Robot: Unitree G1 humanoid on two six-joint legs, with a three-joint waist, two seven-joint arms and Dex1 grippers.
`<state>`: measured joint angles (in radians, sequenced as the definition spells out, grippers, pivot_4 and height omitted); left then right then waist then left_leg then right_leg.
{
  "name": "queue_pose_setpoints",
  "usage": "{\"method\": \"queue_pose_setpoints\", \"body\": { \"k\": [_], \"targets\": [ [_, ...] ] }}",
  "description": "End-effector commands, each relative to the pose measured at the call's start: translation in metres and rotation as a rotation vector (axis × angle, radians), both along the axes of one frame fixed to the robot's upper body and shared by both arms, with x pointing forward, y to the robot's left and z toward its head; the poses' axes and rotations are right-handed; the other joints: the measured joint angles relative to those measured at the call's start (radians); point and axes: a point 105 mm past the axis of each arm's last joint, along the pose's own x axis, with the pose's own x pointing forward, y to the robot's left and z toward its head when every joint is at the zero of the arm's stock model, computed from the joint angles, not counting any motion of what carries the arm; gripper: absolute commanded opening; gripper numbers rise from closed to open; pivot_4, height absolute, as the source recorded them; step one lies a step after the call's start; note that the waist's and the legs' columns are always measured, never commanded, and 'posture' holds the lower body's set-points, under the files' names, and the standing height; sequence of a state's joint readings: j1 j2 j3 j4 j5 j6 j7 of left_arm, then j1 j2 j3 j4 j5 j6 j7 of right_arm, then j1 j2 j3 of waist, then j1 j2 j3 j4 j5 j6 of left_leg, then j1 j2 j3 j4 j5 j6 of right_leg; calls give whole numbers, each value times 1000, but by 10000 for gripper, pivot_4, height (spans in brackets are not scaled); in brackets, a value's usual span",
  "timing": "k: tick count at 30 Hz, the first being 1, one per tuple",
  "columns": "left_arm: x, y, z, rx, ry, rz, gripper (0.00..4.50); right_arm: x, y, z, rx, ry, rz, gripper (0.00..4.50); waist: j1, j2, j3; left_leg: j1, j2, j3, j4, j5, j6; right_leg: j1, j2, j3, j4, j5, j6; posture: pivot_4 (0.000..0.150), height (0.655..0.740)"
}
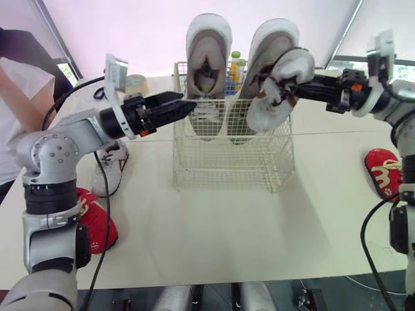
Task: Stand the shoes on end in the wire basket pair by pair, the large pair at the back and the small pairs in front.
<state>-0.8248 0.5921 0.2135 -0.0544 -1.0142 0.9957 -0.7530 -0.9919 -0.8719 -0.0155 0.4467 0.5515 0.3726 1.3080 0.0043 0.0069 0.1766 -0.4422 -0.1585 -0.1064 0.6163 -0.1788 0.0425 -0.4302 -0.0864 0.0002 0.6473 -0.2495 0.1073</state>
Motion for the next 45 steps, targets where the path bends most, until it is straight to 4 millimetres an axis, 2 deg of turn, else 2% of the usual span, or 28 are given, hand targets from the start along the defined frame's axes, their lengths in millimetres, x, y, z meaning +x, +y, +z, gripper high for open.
{"method": "queue_pose_setpoints", "body": {
  "k": [1, 5, 10, 17, 18, 19, 22, 27, 30, 32, 35, 37, 39, 45],
  "targets": [
    [-6, 0, 8, -9, -41, -3, 44811, -6, 7, -4, -51, -30, 45, 3881, 1, 0, 0, 0, 0, 0, 0, 0, 0, 0, 0, 0, 0, 0, 0, 1500, 7400],
    [-7, -1, 11, -17, -49, -4, 44811, -1, 9, -22, -103, -39, 28, 3881, 3, 0, 0, 0, 0, 0, 0, 0, 0, 0, 0, 0, 0, 0, 0, 1500, 7400],
    [-7, -3, 11, -12, -52, -1, 44811, 4, 9, -41, -81, -20, -1, 3881, 5, 0, 0, 0, 0, 0, 0, 2, -4, 0, 0, 0, 0, 0, 0, 1500, 7400],
    [-6, 2, 8, 12, -41, 28, 45000, 3, 3, -45, -135, -93, -71, 37651, 7, 0, 0, 0, 0, 0, 0, 3, -4, 0, 0, 0, 1, 0, 0, 1500, 7400],
    [-5, 5, 7, 23, -41, 48, 45000, 0, 0, -43, -160, -113, -88, 41929, 8, 0, 0, 0, 0, 0, 1, 2, -3, 1, 0, 0, 1, 0, 0, 1500, 7400],
    [-4, 9, 6, 35, -42, 65, 45000, -2, -3, -41, -184, -131, -105, 44246, 9, 0, 0, 1, 0, 0, 1, 1, -1, 1, 0, 0, 1, 0, 0, 1500, 7400],
    [-4, 23, 5, 61, -37, 113, 45000, -11, -15, -34, -253, -183, -164, 44246, 11, 0, 0, 1, 0, 0, 1, 1, -1, 1, 0, 0, 1, 0, 0, 1500, 7400],
    [1, 55, -2, 144, -27, 245, 45000, -32, -35, 1, -290, -305, -288, 44246, 7, 0, 0, 0, 0, 0, 0, 1, -1, 0, 0, 0, 1, 0, 0, 1500, 7400],
    [16, 84, -17, 253, -8, 412, 45000, -49, -35, 24, -246, -351, -301, 44246, 3, 1, 0, 0, 0, 0, -2, 1, -2, -1, 0, 1, 2, 0, -1, 1500, 7400],
    [29, 103, -24, 283, 30, 522, 45000, -64, -19, 35, -213, -373, -236, 44246, 6, 1, 0, 1, 0, 0, -3, 1, -2, -2, 0, 1, 2, -2, -4, 1500, 7400],
    [47, 129, -37, 319, 111, 663, 45000, -90, 21, 45, -157, -376, -56, 44246, 7, 1, 0, 1, 1, 0, -3, 1, -2, -2, 0, 1, 2, -3, -5, 1500, 7400],
    [60, 152, -50, 368, 181, 784, 45000, -108, 53, 45, -143, -370, 95, 44246, 7, 1, 0, 0, 1, 0, -3, 1, -1, -2, 0, 1, 2, -2, -5, 1500, 7400],
    [68, 166, -61, 387, 260, 842, 45000, -120, 75, 37, -160, -353, 199, 44246, 7, -1, 0, 0, 1, 0, -3, 1, -1, -2, 0, 1, 2, -2, -4, 1500, 7400],
    [79, 178, -84, 407, 368, 851, 45000, -124, 91, 25, -163, -317, 265, 44246, 11, -4, 0, -1, -1, 0, -1, -1, 1, -4, -1, 0, -2, -1, -1, 1500, 7400]
  ]
}}
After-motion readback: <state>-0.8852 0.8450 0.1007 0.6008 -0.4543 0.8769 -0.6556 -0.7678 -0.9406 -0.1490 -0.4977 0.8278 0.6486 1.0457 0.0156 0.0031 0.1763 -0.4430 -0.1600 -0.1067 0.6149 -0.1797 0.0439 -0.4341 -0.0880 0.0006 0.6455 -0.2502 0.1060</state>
